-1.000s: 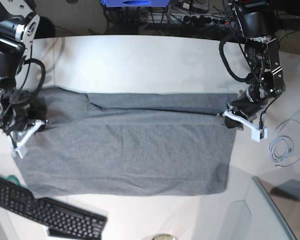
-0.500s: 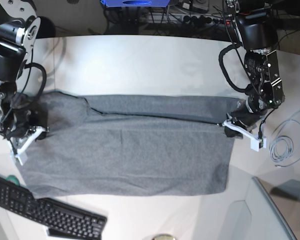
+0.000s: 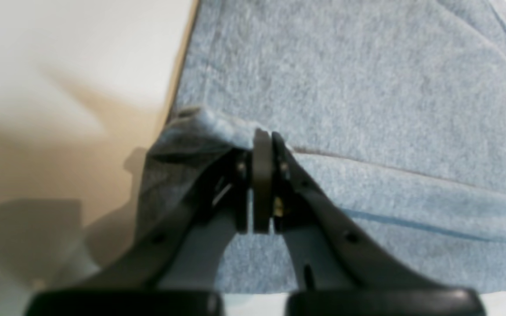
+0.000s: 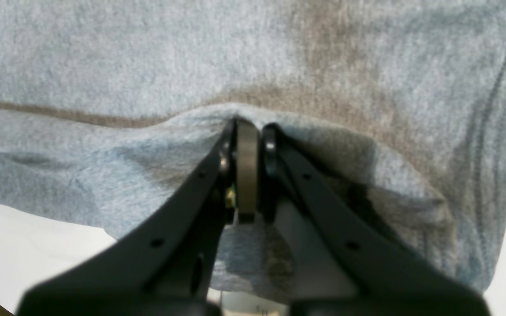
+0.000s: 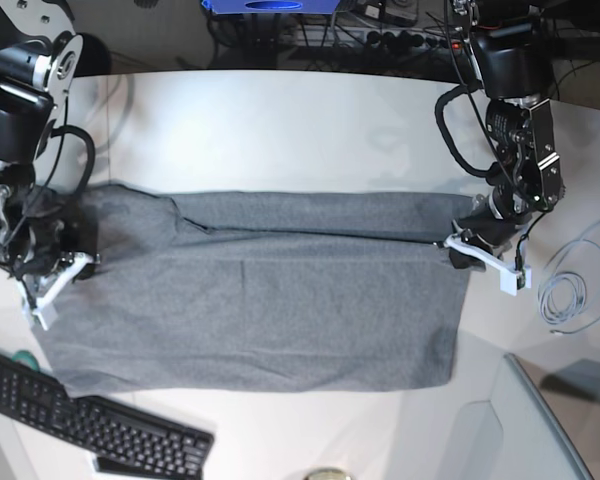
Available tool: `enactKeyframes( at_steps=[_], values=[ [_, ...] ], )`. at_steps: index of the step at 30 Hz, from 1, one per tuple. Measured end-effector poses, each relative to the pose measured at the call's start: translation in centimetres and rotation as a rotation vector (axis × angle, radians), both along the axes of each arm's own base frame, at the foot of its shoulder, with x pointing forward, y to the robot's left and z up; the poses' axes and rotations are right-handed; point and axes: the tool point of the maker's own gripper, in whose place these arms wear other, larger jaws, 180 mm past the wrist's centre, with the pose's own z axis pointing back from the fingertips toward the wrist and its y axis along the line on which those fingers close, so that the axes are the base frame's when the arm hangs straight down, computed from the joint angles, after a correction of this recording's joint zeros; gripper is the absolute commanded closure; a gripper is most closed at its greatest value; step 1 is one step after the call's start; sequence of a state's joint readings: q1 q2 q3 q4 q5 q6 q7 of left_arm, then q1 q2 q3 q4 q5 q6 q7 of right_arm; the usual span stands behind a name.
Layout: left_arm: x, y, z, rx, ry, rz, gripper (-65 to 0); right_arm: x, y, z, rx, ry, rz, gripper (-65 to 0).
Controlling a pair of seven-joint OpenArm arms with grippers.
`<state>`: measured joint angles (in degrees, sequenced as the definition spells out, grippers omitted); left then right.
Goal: Layout the t-shirt on the table in an organized manner, then fold the t-shirt properly
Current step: 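Lower the folded edge onto the t-shirt and open both grippers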
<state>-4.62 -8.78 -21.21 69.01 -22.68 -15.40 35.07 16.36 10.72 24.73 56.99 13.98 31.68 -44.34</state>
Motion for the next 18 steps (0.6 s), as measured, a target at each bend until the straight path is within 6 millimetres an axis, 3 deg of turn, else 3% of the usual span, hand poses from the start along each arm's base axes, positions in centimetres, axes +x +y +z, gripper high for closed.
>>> enactKeyframes(
  at_steps=[4, 10, 18],
  values=[
    [0.1, 0.0, 0.1, 0.0, -0.004, 0.0, 0.0, 0.6, 0.3, 0.4, -0.015, -0.006, 0.026, -0.6],
    [0.2, 0.0, 0.2, 0.001, -0.006, 0.0, 0.0, 1.9, 2.7, 1.0, -0.019, -0.026, 0.098, -0.6],
    [0.1, 0.1, 0.1, 0.002, -0.004, 0.001, 0.0, 2.1, 2.1, 1.0, -0.026, -0.018, 0.052, -1.7]
  ],
)
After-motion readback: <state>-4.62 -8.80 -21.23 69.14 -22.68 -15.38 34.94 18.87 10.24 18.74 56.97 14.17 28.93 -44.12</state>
